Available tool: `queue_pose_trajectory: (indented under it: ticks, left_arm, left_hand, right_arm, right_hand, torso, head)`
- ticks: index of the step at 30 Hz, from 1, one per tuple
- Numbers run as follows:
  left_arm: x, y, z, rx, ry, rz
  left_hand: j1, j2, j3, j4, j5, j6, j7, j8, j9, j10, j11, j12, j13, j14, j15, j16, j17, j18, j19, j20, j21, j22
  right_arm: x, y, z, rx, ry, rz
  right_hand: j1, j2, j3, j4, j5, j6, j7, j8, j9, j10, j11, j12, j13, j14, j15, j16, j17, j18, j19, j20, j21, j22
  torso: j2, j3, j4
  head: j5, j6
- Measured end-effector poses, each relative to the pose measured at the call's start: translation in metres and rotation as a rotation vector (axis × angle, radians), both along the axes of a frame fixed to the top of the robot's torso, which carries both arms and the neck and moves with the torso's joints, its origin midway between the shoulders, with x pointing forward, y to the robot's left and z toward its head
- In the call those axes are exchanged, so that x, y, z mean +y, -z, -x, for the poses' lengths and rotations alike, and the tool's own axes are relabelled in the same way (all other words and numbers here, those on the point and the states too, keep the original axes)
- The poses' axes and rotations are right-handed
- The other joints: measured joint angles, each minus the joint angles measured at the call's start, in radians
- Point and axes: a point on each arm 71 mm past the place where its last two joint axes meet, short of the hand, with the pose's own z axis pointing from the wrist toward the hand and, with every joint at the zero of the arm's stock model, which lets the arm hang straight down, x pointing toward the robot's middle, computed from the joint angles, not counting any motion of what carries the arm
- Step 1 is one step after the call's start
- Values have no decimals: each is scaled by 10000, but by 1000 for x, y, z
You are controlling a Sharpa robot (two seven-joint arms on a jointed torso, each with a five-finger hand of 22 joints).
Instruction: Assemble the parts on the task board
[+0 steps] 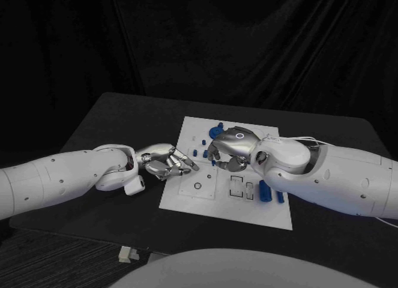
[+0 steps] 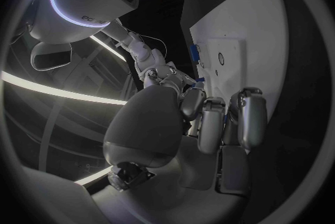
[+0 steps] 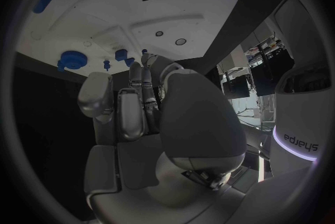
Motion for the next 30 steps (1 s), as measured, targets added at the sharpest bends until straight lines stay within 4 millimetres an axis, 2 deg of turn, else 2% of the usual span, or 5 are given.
queue_pose_trajectory:
  ticks: [4,12,26,28,30]
  left_arm:
    - [4,-1,1,-76,-99,9]
    - [14,-4,4,-233,-338,1]
    - [29,-8,9,-454,-685,-10]
    - [30,-8,10,-479,-723,-16]
    - [31,-8,10,-497,-745,-18]
  left_hand:
    - [0,0,0,0,0,-2,3,17,0,1,1,0,0,0,0,0,0,0,0,0,0,0]
    - [0,0,0,0,0,3,4,17,0,1,1,0,0,0,0,0,0,0,0,0,0,0]
    - [-1,-1,0,0,0,105,5,19,1,14,13,0,1,0,0,0,0,0,-1,0,-15,0]
    - [-1,-1,1,-1,0,107,5,91,1,14,13,0,1,0,0,0,0,1,-3,2,-15,0]
    - [-1,-1,1,-1,0,169,68,92,1,14,13,0,1,0,0,0,0,0,-6,4,-16,0]
  right_arm:
    - [-1,2,-1,20,42,16]
    - [-3,8,1,129,99,38]
    - [3,22,8,445,24,37]
    - [3,23,9,456,8,30]
    - [4,23,9,463,-8,20]
  right_hand:
    - [0,0,8,-8,0,0,0,0,0,73,-59,-2,-47,0,0,0,0,0,0,0,0,0]
    - [0,0,8,-8,0,1,1,0,0,122,-14,-154,-70,0,0,0,0,0,0,0,0,0]
    - [-1,1,8,-8,-1,3,2,0,0,145,4,-230,-193,0,0,0,0,0,0,0,1,0]
    - [-1,1,8,-8,-1,4,2,0,0,226,-83,-231,-193,0,0,0,0,0,0,0,1,0]
    - [-1,1,8,-8,-1,3,2,0,0,279,-32,-231,-193,0,-1,0,0,0,0,0,1,0]
  torso:
    - [-1,0,1]
    - [0,0,5]
    - [-7,-1,-2]
    - [-6,-2,-2]
    - [-5,-2,-1]
  head:
    - [9,0]
    - [36,0]
    - [180,0]
    - [197,0]
    - [217,0]
